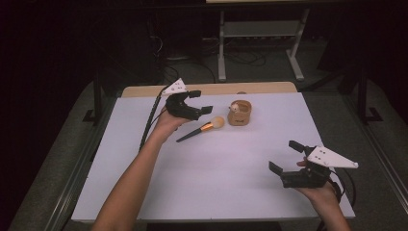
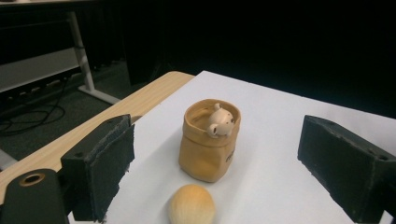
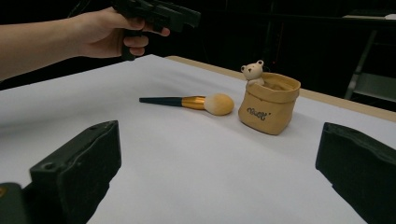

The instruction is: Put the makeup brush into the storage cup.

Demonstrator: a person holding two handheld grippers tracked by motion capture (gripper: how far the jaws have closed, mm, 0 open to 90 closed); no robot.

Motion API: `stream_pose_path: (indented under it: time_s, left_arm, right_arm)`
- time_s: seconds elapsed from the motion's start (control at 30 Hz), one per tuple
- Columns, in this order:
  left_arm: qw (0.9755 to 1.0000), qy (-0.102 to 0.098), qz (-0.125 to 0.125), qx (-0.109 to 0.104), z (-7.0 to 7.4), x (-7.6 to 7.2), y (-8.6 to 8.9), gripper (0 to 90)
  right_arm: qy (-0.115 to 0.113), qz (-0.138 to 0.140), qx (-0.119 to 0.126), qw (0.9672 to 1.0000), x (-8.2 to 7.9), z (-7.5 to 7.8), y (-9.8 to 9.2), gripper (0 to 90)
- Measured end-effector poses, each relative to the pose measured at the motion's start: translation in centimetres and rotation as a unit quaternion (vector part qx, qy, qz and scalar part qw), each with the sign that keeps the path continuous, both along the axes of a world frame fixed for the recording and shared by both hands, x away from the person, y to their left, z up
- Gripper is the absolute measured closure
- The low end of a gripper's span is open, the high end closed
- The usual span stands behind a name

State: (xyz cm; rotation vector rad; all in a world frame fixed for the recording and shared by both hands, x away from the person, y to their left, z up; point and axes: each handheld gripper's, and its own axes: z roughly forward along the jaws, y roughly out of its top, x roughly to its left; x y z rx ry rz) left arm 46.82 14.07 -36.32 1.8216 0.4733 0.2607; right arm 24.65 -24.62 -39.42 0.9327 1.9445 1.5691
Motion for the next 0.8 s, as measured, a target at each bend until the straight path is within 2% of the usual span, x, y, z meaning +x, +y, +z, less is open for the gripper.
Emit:
stream_pose_path:
  time_s: [0.17, 0.27, 0.33, 0.4, 0.43, 0.5, 0.7, 0.73, 0.8]
  left_arm:
    - [1.0, 0.0, 0.003, 0.003, 0.2, 0.6, -0.2, 10.3]
    - [0.9999, 0.002, 0.001, 0.012, 0.4, 1.0, -0.3, 10.3]
    - [0.9996, 0.003, 0.002, 0.027, 0.5, 1.3, -0.5, 10.3]
    - [0.9995, 0.003, 0.002, 0.032, 0.5, 1.5, -0.7, 10.3]
    - [0.9994, 0.009, 0.001, 0.035, 0.6, 1.7, -0.8, 10.3]
    - [0.9991, 0.012, 0.001, 0.041, 0.7, 1.8, -1.0, 10.3]
    - [0.9964, 0.022, 0.0, 0.082, 1.0, 2.3, -1.4, 10.4]
    - [0.996, 0.026, 0.001, 0.086, 0.9, 2.4, -1.5, 10.4]
    - [0.9953, 0.03, 0.002, 0.092, 0.9, 2.5, -1.6, 10.4]
  right_arm:
    - [-0.001, 0.001, -0.001, 1.0, 0.0, 0.0, 0.0, 0.0]
    - [-0.001, 0.001, 0.0, 1.0, 0.0, 0.0, 0.0, 0.0]
    - [-0.001, 0.0, -0.001, 1.0, 0.0, 0.0, 0.0, 0.0]
    - [-0.002, 0.001, -0.001, 1.0, 0.0, 0.0, 0.0, 0.0]
    - [0.008, -0.001, 0.003, 1.0, -0.1, 0.0, 0.0, 0.0]
    - [0.009, -0.001, 0.002, 1.0, -0.1, 0.0, -0.1, 0.0]
    - [0.002, -0.001, 0.001, 1.0, 0.0, 0.0, -0.2, 0.0]
    - [0.007, -0.001, 0.004, 1.0, -0.1, 0.0, -0.2, 0.0]
    - [0.002, -0.001, 0.002, 1.0, 0.0, 0.0, -0.2, 0.0]
